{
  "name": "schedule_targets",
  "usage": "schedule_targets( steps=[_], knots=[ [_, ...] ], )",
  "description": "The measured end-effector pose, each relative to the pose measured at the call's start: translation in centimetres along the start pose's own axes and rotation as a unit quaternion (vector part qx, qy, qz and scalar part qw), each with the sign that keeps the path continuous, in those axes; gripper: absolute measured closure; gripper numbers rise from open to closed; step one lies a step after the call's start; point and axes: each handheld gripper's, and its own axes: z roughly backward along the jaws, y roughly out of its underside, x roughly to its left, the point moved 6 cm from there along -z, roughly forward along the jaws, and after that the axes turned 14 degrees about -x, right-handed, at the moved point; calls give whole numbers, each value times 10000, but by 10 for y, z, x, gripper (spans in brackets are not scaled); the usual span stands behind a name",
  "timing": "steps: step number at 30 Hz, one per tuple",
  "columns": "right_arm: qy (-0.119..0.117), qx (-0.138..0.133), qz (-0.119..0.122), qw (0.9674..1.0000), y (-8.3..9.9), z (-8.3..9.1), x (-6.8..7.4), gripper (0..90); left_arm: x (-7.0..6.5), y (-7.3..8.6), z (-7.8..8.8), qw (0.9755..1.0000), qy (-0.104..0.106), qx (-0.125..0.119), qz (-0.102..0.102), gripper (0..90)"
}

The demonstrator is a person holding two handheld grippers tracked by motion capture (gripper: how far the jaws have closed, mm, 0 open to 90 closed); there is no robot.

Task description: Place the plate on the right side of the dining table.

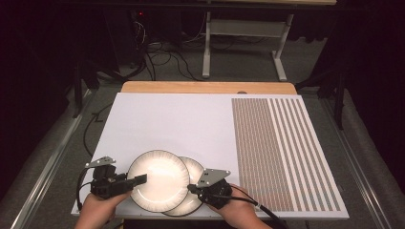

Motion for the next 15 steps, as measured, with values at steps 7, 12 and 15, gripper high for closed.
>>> schedule_targets(
  steps=[7,12,15],
  knots=[
    [7,-33,-14,10000,-1,0,1,900,3,1,0,10000,-62,39,-67,635],
    [15,-12,-1,10000,-1,1,0,900,5,0,0,9999,39,56,107,661],
    [29,-6,-26,10000,-1,2,0,900,5,-1,0,9999,49,60,94,671]
  ],
)
